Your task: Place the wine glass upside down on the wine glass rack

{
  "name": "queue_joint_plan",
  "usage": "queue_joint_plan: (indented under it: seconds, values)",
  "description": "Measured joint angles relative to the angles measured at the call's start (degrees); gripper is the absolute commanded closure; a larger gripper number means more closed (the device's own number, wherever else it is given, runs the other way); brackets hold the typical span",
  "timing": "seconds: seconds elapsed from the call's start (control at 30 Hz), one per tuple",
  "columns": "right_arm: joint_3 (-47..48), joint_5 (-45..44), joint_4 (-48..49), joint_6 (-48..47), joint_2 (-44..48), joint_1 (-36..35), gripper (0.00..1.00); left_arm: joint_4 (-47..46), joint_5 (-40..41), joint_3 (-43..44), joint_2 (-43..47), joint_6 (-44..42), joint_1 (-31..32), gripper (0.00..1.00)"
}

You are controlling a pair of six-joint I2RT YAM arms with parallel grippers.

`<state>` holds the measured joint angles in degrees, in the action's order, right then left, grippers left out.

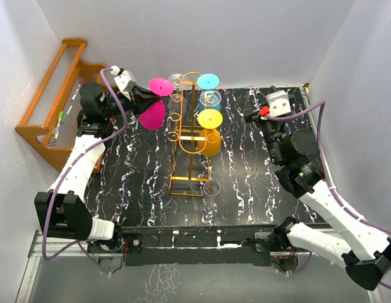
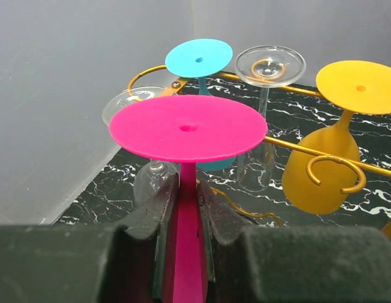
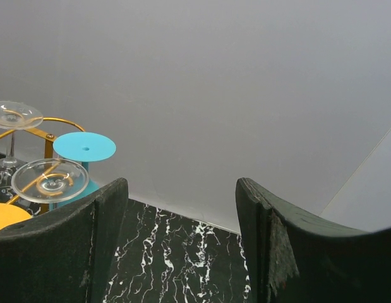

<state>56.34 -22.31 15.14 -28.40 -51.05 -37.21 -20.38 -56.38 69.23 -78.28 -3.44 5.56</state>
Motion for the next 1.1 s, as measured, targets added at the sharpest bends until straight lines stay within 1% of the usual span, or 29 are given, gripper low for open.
queue_joint_plan:
  seconds: [0.47,1.1]
  values:
    - [0.0,1.0,0.0,-1.3,-1.2,0.0,0.32,-0.8,-0.1,0.0,-5.3,-3.3,3.7,1.00]
    - [0.0,1.0,0.0,-1.6,-2.2,0.0,0.31,-0.8,-0.1,0.2,-5.6,-4.8,6.2,1.00]
